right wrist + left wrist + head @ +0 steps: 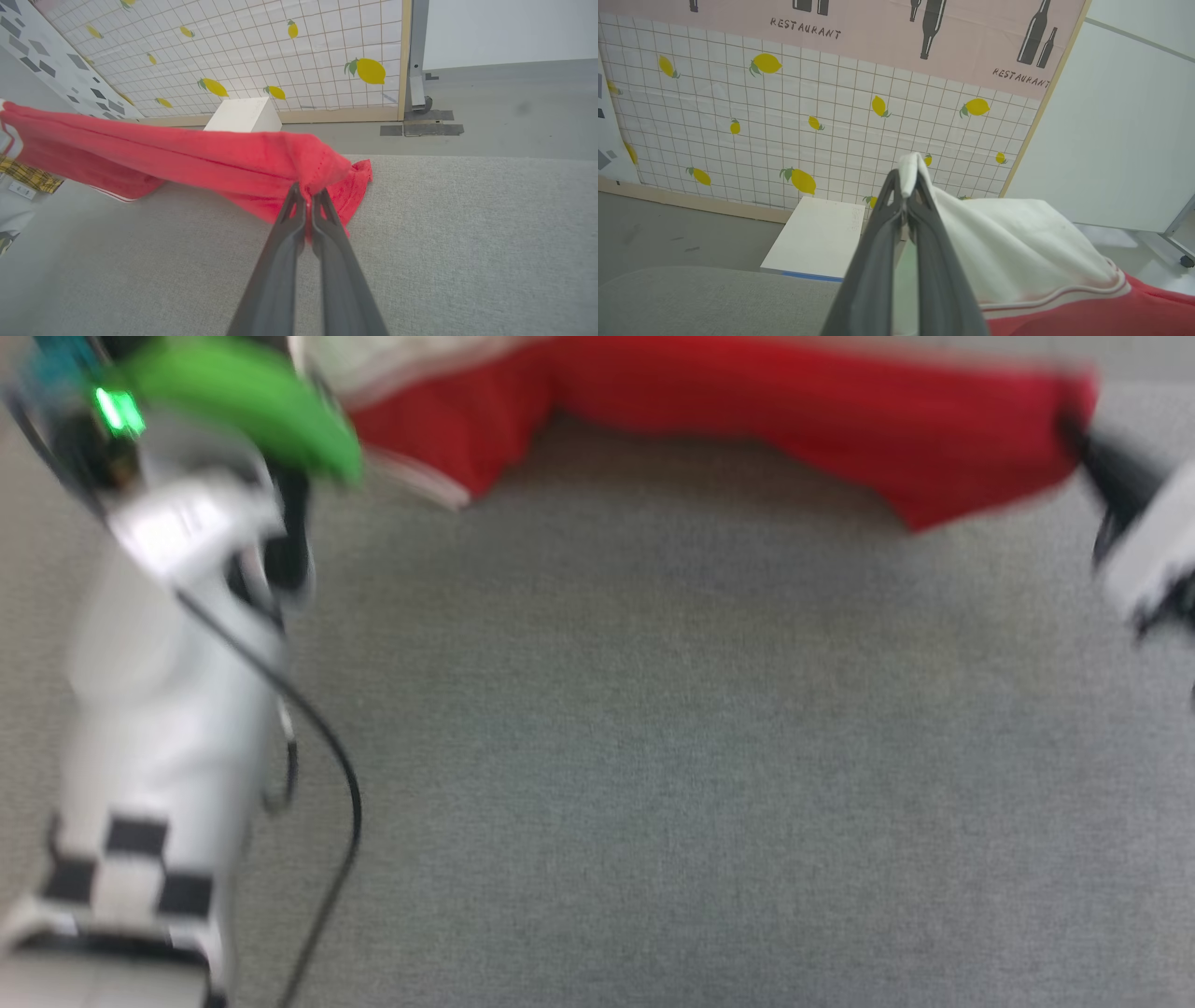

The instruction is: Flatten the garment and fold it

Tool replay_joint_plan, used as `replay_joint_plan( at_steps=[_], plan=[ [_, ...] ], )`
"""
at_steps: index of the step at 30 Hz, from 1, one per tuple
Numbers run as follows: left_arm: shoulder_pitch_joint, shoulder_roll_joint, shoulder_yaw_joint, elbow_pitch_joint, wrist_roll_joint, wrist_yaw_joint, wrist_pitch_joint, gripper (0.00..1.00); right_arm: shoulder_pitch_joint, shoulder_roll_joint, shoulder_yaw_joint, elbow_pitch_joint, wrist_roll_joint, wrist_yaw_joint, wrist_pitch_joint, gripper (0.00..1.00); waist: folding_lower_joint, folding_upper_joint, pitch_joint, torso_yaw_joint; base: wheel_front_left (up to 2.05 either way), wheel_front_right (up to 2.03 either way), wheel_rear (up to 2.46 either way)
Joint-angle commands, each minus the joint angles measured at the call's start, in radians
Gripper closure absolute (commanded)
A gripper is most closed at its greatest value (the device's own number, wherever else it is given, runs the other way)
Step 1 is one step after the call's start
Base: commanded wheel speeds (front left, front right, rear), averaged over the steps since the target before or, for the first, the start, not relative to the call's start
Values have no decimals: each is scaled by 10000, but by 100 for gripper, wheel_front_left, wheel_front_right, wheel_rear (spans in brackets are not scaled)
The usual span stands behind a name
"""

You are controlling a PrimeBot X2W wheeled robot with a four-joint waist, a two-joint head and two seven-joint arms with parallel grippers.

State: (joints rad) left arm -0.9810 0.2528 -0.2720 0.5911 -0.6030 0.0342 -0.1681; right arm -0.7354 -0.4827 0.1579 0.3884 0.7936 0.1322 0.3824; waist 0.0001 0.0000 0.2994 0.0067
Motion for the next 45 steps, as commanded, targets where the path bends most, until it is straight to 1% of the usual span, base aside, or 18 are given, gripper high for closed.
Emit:
replay_joint_plan(
  at_steps=[1, 4, 7, 10, 12, 15, 18, 19, 21, 25, 26, 29, 34, 38, 40, 45],
  plan=[
    [780, 91, -25, -257, -122, -64, -16, 100, 744, -109, 66, -194, 170, -15, -167, 100, -1, 0, -1020, 316, 0, 0, 0],
    [2706, 97, -20, -1075, -456, 31, 102, 100, 2482, -94, -17, -623, 592, -15, -485, 100, -1, 0, -1568, 385, 0, 0, 0],
    [4585, -96, 14, -1928, -907, 299, 331, 100, 4013, -84, -252, -883, 674, -15, -744, 100, -1, 0, -1901, 482, 0, 0, 0],
    [6540, -268, -2, -2705, -1315, 726, 680, 100, 5431, 92, -516, -1067, 638, -15, -887, 100, -1, 0, -2129, 515, 0, 0, 0],
    [7701, -364, 70, -3106, -1630, 1026, 893, 100, 6170, 128, -617, -1146, 342, -15, -936, 100, -1, 0, -2227, 503, 0, 0, 0],
    [9134, -342, 107, -3551, -1956, 1456, 1354, 100, 7070, 191, -709, -1247, -102, -15, -845, 100, -1, 0, -2299, 486, 0, 0, 0],
    [10362, -109, 188, -3937, -2200, 1953, 1956, 100, 7801, 204, -798, -1382, -599, -15, -591, 100, -1, 0, -2375, 448, 0, 0, 0],
    [10740, 48, 161, -4038, -2222, 2112, 2234, 100, 8015, 198, -802, -1439, -734, -15, -418, 100, -1, 0, -2396, 430, 0, 0, 0],
    [11295, 245, 135, -4242, -2342, 2340, 2717, 100, 8349, 142, -823, -1514, -996, -15, -90, 100, -1, 0, -2429, 425, 0, 0, 0],
    [12199, 597, 120, -4740, -2460, 2964, 3552, 100, 8850, 179, -909, -1677, -1227, -15, 603, 100, -1, 0, -2567, 363, 0, 0, 0],
    [12355, 622, 149, -4889, -2512, 3046, 3635, 100, 8945, 186, -949, -1723, -1306, -15, 762, 100, -1, 0, -2596, 353, 0, 0, 0],
    [12745, 638, 212, -5511, -2698, 3109, 3769, 100, 9206, 297, -1107, -1960, -1418, -15, 1252, 100, -1, 0, -2686, 320, 0, 0, 0],
    [12577, 434, 561, -6758, -2931, 2826, 3234, 100, 9091, 506, -1578, -2625, -1572, -15, 1403, 100, -1, 0, -2729, 290, 0, 0, 0],
    [11724, 626, 577, -7415, -2570, 2685, 3030, 100, 8664, 484, -1783, -3095, -1760, -15, 1625, 100, -1, 0, -2604, 260, 0, 0, 0],
    [11122, 719, 453, -7552, -2354, 2658, 3123, 100, 8363, 491, -1862, -3234, -1836, -15, 1797, 100, -1, 0, -2483, 252, 0, 0, 0],
    [9251, 836, 46, -7204, -1810, 2511, 3433, 100, 7448, 508, -1942, -3406, -2118, -15, 2455, 100, -1, 0, -1827, 232, 0, 0, 0]
  ],
)
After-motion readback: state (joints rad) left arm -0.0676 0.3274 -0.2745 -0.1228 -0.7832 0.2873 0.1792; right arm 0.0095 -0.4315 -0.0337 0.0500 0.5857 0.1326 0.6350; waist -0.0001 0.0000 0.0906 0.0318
